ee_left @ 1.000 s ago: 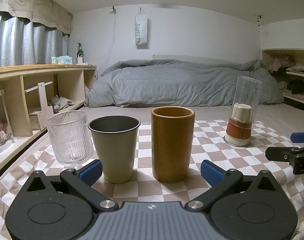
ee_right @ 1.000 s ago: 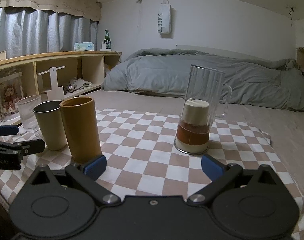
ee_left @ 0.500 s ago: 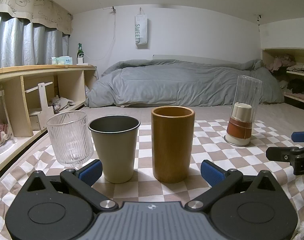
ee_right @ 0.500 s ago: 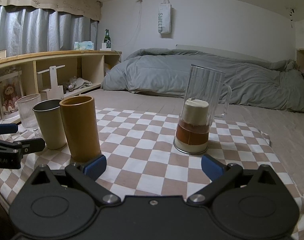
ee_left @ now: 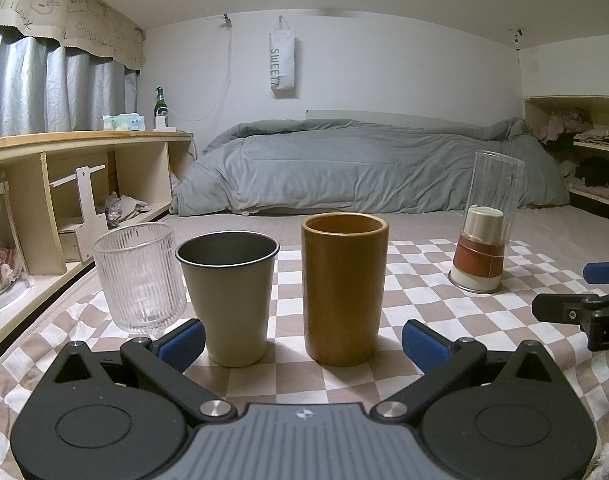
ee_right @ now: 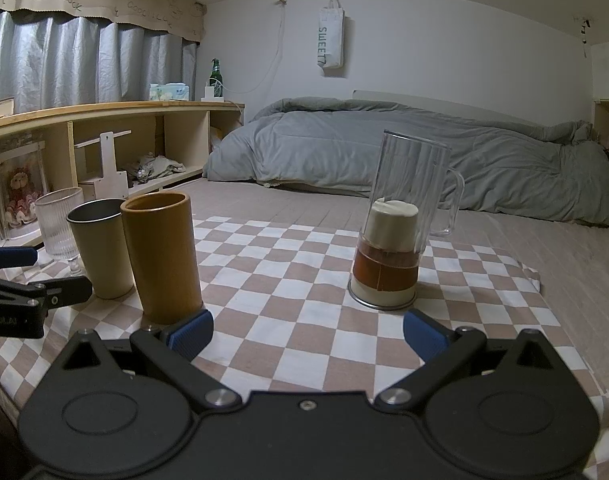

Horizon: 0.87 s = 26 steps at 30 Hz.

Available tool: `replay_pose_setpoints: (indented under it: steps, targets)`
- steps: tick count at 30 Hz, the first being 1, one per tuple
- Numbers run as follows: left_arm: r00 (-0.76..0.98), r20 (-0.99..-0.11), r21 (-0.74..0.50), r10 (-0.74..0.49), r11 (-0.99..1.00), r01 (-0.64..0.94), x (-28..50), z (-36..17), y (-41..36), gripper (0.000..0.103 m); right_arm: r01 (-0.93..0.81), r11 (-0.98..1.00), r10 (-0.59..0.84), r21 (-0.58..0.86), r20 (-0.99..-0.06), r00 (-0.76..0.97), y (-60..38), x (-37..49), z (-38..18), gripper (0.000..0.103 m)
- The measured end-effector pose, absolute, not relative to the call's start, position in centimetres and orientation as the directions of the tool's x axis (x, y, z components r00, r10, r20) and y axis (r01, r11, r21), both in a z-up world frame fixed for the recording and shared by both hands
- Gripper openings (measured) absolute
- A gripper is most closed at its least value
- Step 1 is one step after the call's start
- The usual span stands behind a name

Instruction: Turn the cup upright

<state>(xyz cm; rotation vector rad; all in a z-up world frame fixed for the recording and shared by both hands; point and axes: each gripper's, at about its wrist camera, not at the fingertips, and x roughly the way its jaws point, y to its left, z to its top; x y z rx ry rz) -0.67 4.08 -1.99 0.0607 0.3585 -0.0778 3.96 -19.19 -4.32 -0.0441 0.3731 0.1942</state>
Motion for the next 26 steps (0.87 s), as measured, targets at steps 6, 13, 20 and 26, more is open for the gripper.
replay_pose_setpoints:
  steps: [6, 13, 20, 26]
  targets:
    - [0.933, -0.353, 0.046, -0.066, 0.995, 0.087, -0.67, -1.99, 4.08, 0.103, -0.196, 0.981, 0.180, -0.007, -0.366, 0.913, -19.15, 3.94, -4.30, 0.102]
    - [0.934, -0.353, 0.046, -0.065, 0.995, 0.087, -0.67, -1.99, 4.09, 0.103, -0.197, 0.980, 0.180, -0.008, -0.365, 0.914, -19.22, 3.90, -4.27, 0.102]
    - [0.933, -0.355, 0.045, -0.063, 0.995, 0.085, -0.63, -2.04, 4.12, 0.103, -0.196, 0.981, 0.180, -0.008, -0.362, 0.915, -19.33, 3.79, -4.10, 0.102]
    - [0.933, -0.355, 0.045, -0.065, 0.995, 0.086, -0.66, -2.05, 4.22, 0.103, -0.195, 0.981, 0.180, -0.005, -0.359, 0.916, -19.54, 3.79, -3.94, 0.102]
